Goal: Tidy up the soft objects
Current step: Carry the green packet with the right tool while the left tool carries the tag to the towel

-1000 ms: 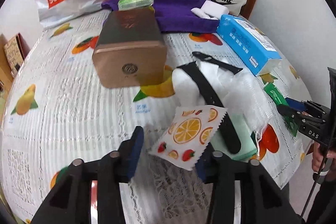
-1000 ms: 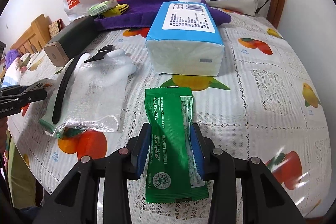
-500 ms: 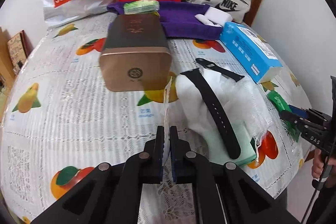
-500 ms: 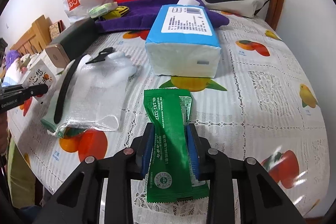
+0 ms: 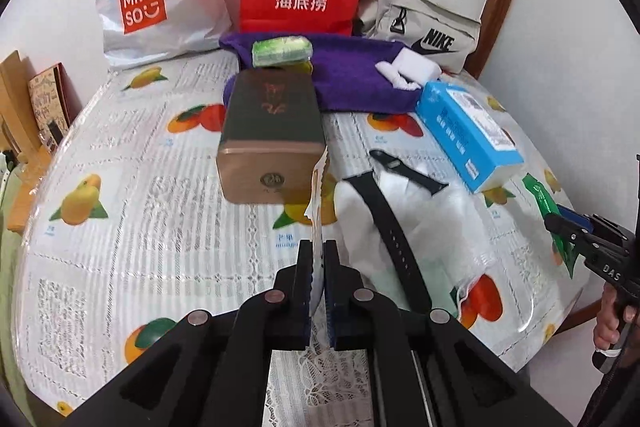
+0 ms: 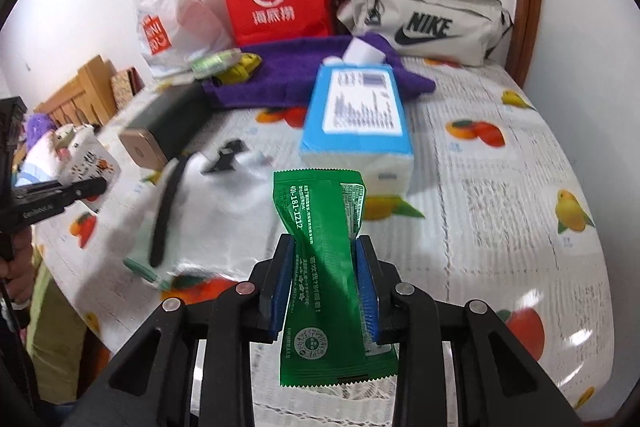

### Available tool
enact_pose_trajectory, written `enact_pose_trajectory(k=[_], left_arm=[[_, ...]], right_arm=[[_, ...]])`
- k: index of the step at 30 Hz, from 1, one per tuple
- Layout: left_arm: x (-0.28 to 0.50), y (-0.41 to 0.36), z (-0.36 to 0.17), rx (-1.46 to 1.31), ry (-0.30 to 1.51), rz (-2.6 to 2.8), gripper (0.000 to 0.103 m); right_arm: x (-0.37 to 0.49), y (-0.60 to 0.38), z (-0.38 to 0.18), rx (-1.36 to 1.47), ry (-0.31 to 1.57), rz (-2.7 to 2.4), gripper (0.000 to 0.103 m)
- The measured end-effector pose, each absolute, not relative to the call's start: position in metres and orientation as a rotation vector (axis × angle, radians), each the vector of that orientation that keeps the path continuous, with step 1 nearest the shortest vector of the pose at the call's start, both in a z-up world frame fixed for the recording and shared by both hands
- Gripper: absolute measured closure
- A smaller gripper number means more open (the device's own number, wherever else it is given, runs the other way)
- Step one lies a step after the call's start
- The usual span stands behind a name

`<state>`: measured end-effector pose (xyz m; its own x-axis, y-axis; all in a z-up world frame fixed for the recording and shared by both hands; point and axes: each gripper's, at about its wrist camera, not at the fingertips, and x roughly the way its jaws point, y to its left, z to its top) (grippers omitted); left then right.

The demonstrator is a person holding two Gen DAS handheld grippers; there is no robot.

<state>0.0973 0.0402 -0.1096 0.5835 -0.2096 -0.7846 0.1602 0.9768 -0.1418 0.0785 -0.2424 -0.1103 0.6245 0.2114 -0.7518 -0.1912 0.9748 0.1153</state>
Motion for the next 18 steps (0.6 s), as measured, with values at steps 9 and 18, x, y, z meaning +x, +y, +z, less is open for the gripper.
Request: enact_pose_trajectory(k=[9,18], left_arm=[[0.116,0.036,-0.079,-0.056,0.89,-0.19,0.097],[0.149,0.031,-0.057,-0.065,0.866,-0.179,0.097]], right_arm=[[0.103,-0.238,-0.077,0.039,0.81,0.266,0.072],[0.145,-0.229,-0.049,0.033,0.778,0.287,0.072]])
